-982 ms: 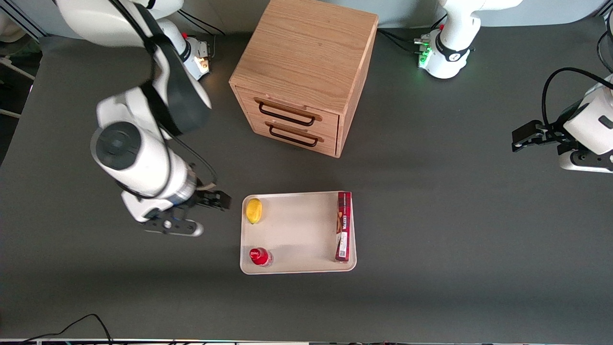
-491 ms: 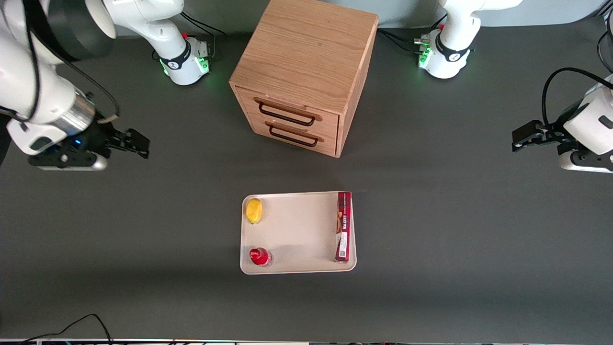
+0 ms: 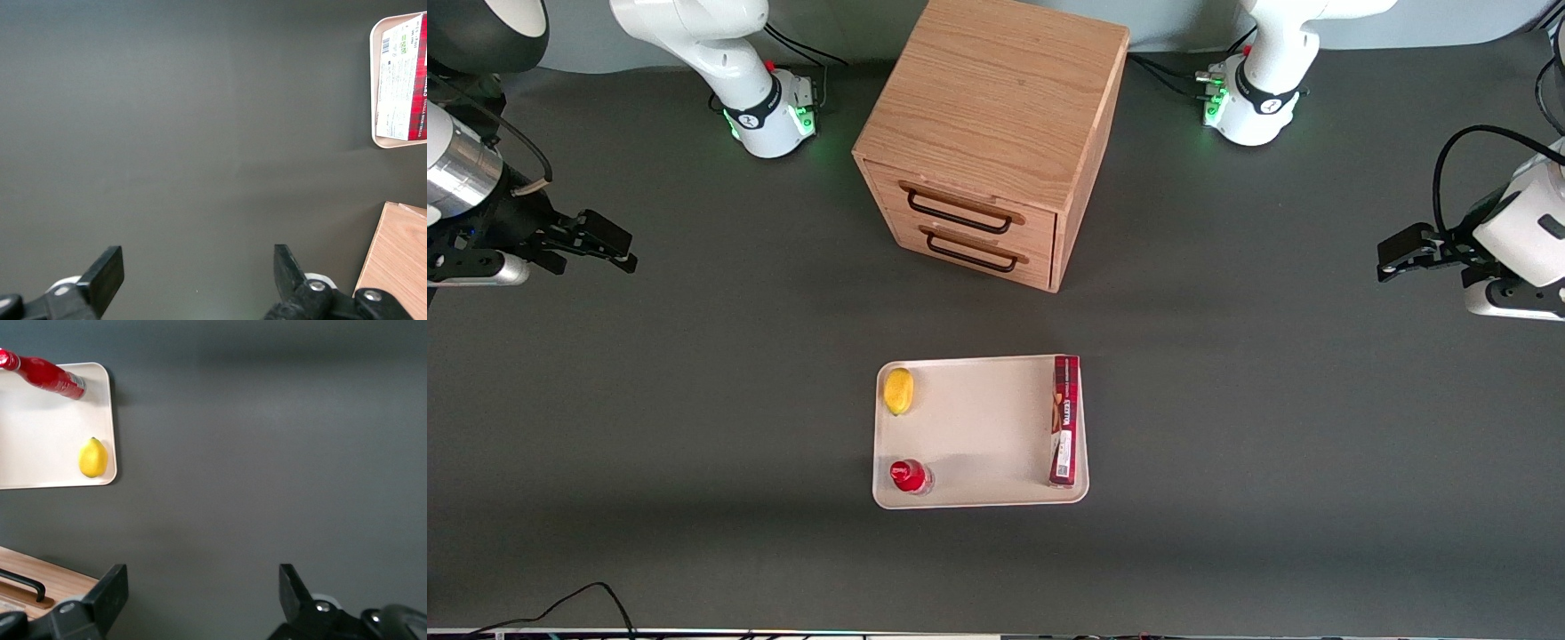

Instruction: Place coke bottle on tray

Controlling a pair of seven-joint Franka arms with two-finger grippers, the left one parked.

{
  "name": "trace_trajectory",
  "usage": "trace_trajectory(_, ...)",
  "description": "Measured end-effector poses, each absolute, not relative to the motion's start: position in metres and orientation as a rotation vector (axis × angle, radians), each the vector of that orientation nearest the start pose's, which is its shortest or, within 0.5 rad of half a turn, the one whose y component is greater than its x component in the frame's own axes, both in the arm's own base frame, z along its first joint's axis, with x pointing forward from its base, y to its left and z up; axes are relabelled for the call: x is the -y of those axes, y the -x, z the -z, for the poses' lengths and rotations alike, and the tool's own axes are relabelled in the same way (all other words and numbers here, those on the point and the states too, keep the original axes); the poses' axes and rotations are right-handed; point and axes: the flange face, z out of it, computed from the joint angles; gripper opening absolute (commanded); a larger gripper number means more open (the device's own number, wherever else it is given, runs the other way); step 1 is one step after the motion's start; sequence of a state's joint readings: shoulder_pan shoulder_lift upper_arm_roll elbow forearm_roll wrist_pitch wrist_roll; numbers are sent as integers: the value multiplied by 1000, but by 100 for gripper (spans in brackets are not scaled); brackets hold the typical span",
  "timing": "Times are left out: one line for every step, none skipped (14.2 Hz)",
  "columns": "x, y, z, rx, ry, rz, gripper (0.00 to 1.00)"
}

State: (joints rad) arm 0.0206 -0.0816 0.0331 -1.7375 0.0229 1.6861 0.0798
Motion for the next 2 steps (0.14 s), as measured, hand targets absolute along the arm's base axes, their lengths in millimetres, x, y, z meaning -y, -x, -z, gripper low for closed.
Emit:
trace_trajectory(-33, -536, -602, -39, 3119, 41, 100)
trace_trajectory(-34, -534, -605, -36, 3120, 30, 100)
